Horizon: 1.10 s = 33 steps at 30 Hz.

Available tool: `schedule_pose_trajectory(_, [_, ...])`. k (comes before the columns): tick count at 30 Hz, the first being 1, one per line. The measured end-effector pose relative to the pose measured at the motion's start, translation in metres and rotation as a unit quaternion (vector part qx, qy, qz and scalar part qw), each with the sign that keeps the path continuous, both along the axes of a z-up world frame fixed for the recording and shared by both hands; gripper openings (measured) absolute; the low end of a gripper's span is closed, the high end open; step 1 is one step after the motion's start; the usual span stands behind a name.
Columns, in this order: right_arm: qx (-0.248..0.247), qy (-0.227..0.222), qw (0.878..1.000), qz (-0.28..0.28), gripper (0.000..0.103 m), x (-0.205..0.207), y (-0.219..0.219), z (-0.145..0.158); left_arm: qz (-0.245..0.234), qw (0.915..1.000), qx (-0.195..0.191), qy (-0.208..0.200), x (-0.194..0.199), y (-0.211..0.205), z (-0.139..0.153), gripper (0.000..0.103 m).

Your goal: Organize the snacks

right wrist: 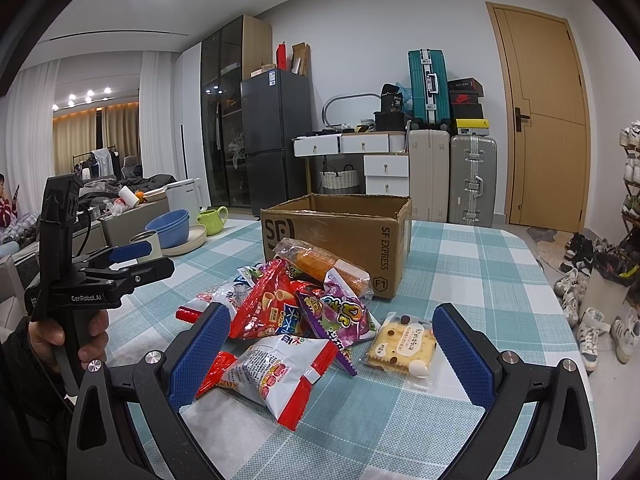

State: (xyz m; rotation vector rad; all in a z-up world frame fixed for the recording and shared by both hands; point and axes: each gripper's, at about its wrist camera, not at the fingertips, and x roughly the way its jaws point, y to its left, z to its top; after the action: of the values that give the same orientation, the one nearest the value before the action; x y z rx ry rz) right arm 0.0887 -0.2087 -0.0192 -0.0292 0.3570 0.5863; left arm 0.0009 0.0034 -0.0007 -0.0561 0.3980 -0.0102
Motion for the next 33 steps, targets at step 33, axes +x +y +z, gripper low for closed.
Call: schedule_pose_trajectory(33, [-0.012, 0.013, 1.000, -0.004, 0.103, 0.0069, -0.0018, -0.0031, 0.000, 0.9999, 0.002, 0.010, 0.0062, 0.0031, -0.0093, 0.102])
